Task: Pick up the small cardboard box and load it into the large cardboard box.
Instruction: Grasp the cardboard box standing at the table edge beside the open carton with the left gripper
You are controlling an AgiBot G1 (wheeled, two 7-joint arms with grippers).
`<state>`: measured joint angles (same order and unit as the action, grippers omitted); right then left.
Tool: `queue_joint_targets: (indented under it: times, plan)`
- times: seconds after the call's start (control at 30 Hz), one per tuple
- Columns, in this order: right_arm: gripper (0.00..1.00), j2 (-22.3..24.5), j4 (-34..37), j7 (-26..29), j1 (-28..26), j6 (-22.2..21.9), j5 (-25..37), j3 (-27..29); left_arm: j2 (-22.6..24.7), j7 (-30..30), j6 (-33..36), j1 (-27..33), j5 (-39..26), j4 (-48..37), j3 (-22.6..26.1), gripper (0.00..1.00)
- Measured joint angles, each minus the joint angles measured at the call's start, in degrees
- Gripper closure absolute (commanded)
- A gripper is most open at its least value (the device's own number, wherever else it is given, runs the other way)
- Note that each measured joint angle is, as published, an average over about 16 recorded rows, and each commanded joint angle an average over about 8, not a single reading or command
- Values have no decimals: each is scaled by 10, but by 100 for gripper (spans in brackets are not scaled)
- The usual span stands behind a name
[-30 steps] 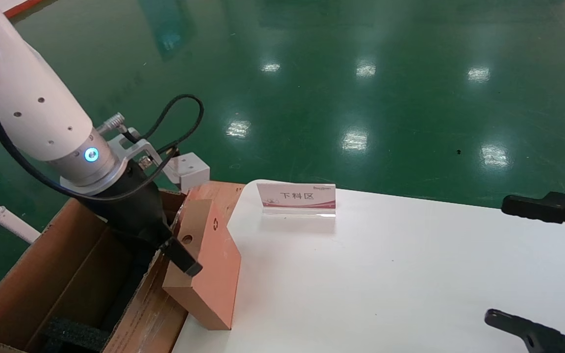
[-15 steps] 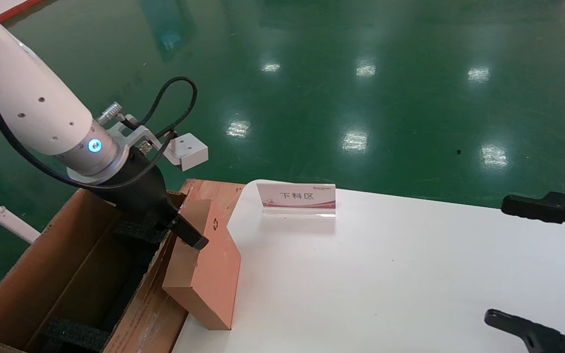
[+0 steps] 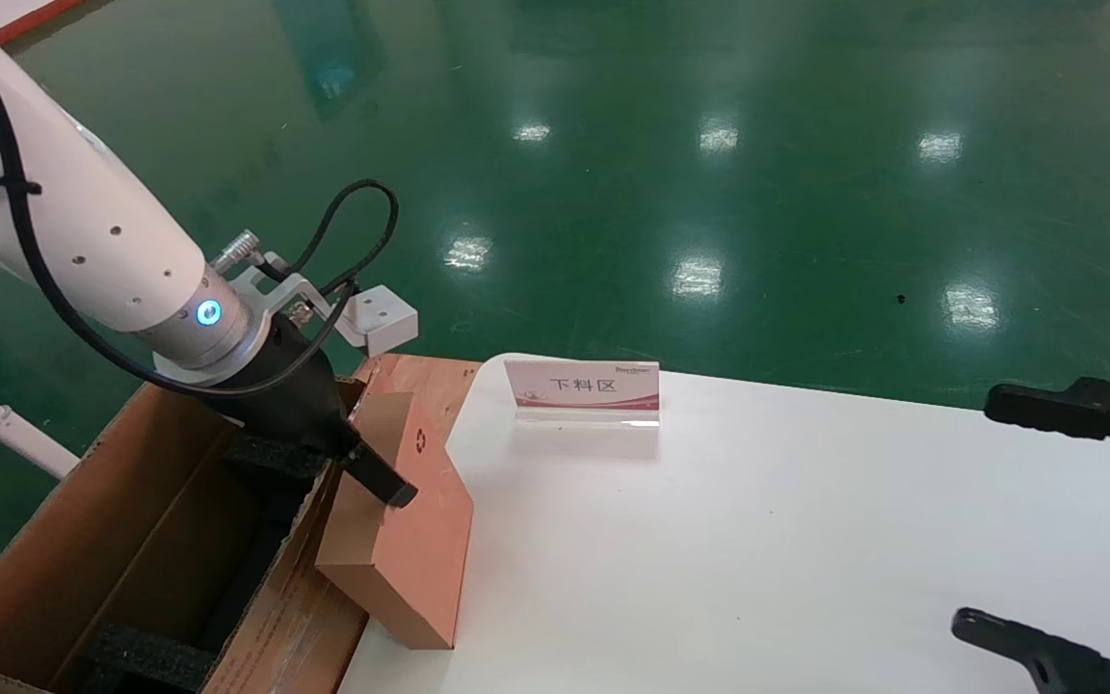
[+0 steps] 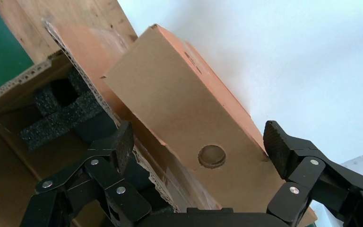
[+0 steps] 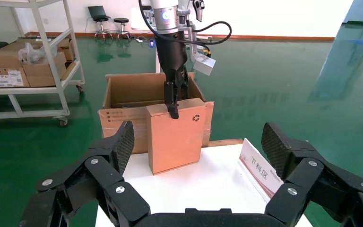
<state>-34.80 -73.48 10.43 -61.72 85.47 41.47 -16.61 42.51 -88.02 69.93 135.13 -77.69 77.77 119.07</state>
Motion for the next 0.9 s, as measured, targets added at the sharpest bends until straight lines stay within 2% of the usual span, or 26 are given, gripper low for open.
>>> queue_joint_targets:
  times: [0.4,0.43,0.57,0.67,0.7,0.83,0.9]
  plan:
    - [0,0,0,0,0,0,0,0,5,2,-6,-23,0,-1,7,0]
    - [0,0,0,0,0,0,0,0,5,2,-6,-24,0,-1,8,6]
    - [0,0,0,0,0,0,0,0,6,3,-5,-25,0,-1,8,56]
    - [35,0,0,0,0,0,0,0,6,3,-5,-25,0,-1,9,94]
    - [47,0,0,0,0,0,0,0,6,3,-5,-25,0,-1,9,100]
    - [97,0,0,0,0,0,0,0,6,3,-5,-25,0,-1,9,100]
    - [100,0,0,0,0,0,0,0,6,3,-5,-24,0,-1,9,100]
